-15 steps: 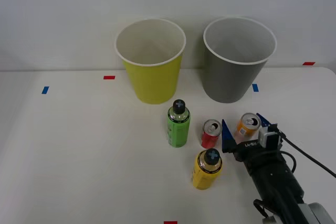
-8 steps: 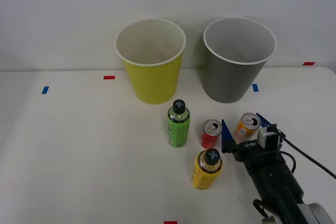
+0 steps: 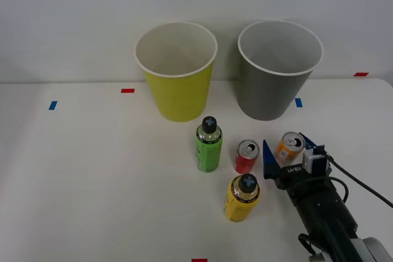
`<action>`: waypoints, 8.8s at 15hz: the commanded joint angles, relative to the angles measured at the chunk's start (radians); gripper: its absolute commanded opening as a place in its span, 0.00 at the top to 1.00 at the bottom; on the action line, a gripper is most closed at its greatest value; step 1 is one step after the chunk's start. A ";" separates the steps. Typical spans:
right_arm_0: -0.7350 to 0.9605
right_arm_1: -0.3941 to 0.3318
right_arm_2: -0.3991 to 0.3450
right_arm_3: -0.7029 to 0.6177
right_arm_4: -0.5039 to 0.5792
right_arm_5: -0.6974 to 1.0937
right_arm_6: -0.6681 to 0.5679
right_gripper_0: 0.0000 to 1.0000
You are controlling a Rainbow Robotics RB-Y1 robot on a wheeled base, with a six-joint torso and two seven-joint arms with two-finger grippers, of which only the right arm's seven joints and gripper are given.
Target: Put cans in the gray bin, plastic bottles in the light green bin
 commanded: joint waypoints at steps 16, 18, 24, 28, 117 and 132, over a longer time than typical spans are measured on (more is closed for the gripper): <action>0.035 -0.023 -0.012 -0.001 -0.094 -0.119 0.003 1.00; 0.066 -0.066 -0.026 -0.003 -0.194 -0.211 0.008 1.00; 0.078 -0.213 -0.035 -0.173 -0.490 -0.237 0.008 1.00; 0.074 -0.214 -0.029 -0.334 -0.656 -0.214 0.002 1.00; 0.591 0.020 -0.073 -0.521 -0.402 0.099 0.068 0.00; 0.577 -0.010 -0.145 -0.222 -0.019 -0.534 -0.546 0.00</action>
